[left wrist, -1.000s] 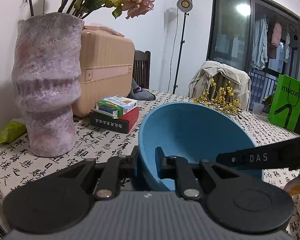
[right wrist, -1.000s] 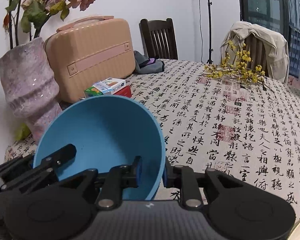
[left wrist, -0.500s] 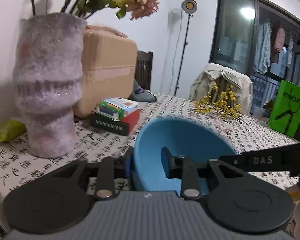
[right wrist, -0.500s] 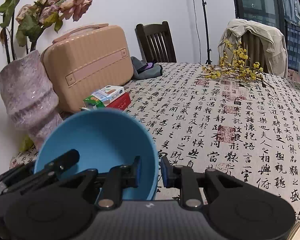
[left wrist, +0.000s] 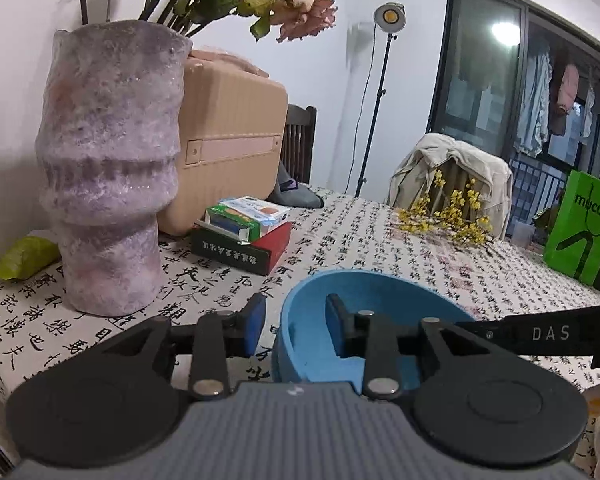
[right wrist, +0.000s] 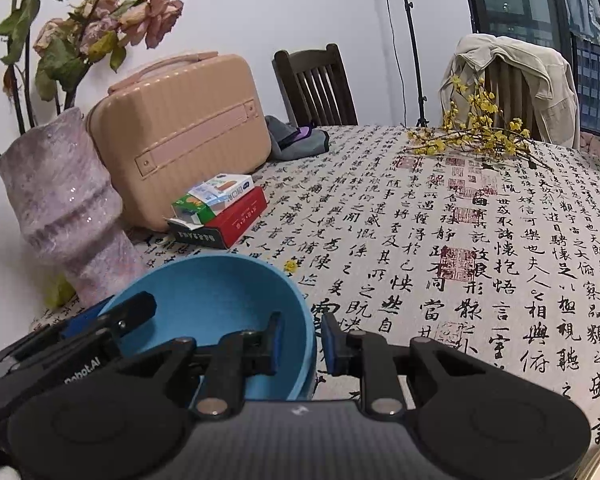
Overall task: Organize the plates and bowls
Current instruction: 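Lower the left bowl onto the stacked bowls and open the left gripper while the right gripper does the same, then move both open grippers back across the table toward the remaining blue bowl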
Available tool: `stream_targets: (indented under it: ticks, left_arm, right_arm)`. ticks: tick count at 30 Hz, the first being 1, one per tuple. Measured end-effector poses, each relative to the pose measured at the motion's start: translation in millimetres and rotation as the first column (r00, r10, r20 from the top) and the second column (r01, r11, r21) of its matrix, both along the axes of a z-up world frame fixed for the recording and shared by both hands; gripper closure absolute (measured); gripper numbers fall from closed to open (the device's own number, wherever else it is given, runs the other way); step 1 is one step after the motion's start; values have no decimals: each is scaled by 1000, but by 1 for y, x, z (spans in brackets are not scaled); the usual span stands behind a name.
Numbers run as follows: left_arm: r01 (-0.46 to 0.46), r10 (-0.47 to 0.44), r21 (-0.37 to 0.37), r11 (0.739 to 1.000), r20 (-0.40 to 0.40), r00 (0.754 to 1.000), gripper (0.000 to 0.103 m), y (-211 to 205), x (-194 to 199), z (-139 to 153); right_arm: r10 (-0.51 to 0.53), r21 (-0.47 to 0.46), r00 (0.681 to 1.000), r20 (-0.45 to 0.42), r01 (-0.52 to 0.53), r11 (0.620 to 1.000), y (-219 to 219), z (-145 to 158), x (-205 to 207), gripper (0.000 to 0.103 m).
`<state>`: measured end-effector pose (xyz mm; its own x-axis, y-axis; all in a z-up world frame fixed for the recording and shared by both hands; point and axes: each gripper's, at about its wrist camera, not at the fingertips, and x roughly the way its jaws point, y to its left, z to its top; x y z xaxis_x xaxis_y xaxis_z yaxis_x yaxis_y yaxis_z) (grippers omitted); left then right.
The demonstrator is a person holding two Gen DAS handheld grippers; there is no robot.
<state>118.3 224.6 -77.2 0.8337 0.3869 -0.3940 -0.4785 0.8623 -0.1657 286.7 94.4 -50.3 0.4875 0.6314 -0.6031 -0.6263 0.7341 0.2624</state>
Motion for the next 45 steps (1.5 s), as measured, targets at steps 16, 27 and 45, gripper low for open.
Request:
stream_targets:
  ticks: [16, 27, 45]
  left_arm:
    - [67, -94, 135, 989, 203, 975, 0, -20, -48, 16]
    - [106, -138, 148, 983, 226, 964, 0, -38, -73, 4]
    - [128, -156, 129, 983, 244, 957, 0, -48, -73, 3]
  right_arm:
    - [-30, 165, 982, 189, -1, 986, -64, 4, -46, 0]
    - [-98, 155, 962, 255, 59, 986, -101, -21, -92, 0]
    - [-210, 174, 945, 252, 169, 970, -123, -40, -117, 0]
